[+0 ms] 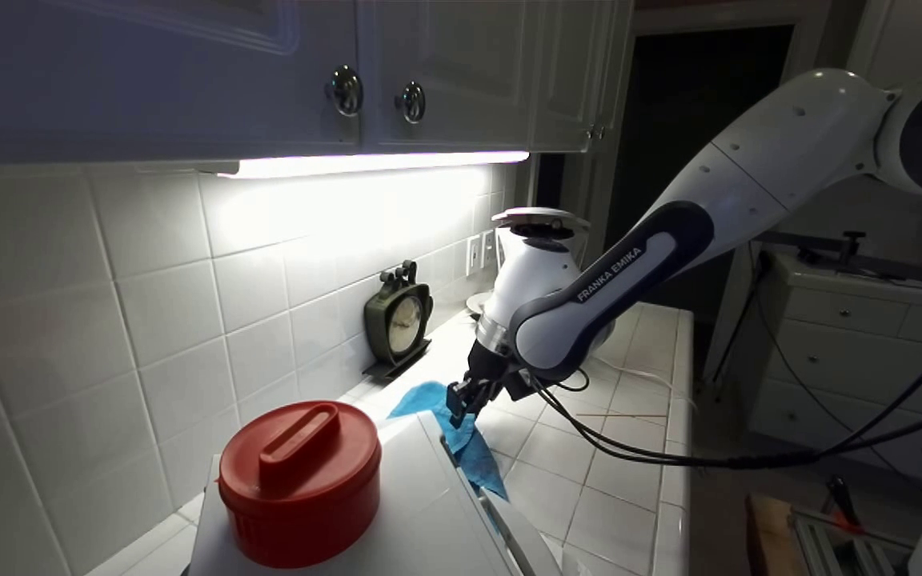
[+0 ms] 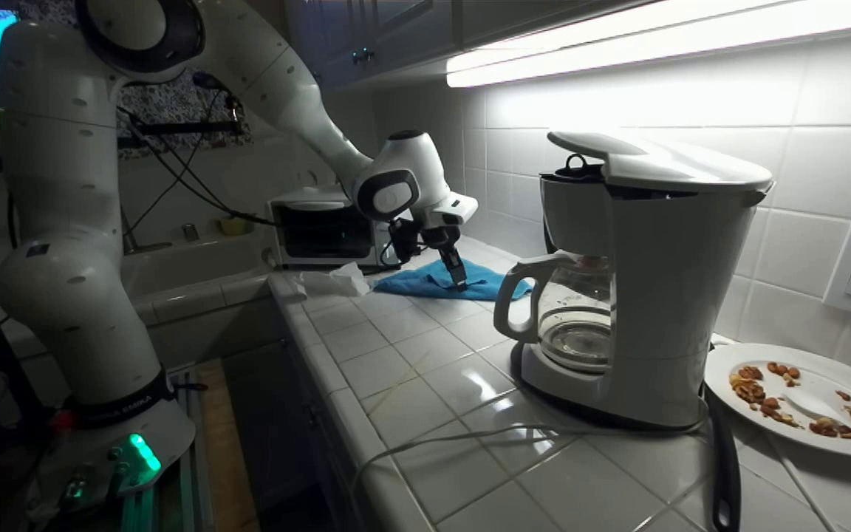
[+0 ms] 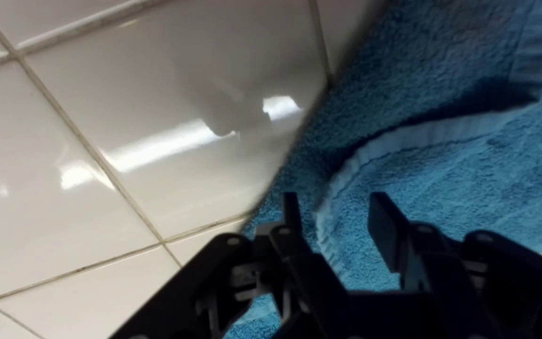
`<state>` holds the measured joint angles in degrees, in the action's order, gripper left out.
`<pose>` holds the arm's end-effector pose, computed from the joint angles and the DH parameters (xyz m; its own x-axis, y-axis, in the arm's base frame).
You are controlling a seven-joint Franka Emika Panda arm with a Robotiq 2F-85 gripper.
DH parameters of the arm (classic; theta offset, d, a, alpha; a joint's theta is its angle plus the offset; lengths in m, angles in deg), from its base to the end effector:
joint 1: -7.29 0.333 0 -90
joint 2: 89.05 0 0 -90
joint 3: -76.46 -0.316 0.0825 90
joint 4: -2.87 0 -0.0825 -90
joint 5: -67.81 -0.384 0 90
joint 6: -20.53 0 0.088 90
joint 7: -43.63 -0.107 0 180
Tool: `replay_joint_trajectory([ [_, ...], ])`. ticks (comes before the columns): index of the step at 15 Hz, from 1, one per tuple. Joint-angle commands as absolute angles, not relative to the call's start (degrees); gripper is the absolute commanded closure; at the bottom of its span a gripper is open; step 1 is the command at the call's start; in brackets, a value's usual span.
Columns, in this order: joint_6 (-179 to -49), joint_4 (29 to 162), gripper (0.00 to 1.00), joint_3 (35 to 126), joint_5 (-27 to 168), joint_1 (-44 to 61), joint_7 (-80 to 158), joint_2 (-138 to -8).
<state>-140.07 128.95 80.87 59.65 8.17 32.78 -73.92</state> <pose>0.5837 -0.0419 0.2975 0.8781 -0.3640 0.3104 -0.3402 -0.9314 -0.1299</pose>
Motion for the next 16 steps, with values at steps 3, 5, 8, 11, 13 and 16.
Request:
replay_joint_trajectory([
  [3, -139.3, 130.9, 0.96, 80.6, 60.5, 8.0, 31.4, -77.2],
  [5, -139.2, 131.0, 0.99, 80.5, 60.3, 7.9, 31.6, -77.4],
  [8, -139.8, 133.2, 0.96, 80.8, 60.5, 7.7, 31.6, -79.1],
  [11, -140.3, 137.3, 0.96, 81.1, 60.3, 7.2, 31.6, -81.4],
  [13, -140.9, 140.2, 0.96, 81.4, 60.5, 6.9, 30.9, -83.1],
  [16, -141.8, 144.4, 0.96, 82.8, 62.3, 6.5, 28.9, -86.3],
])
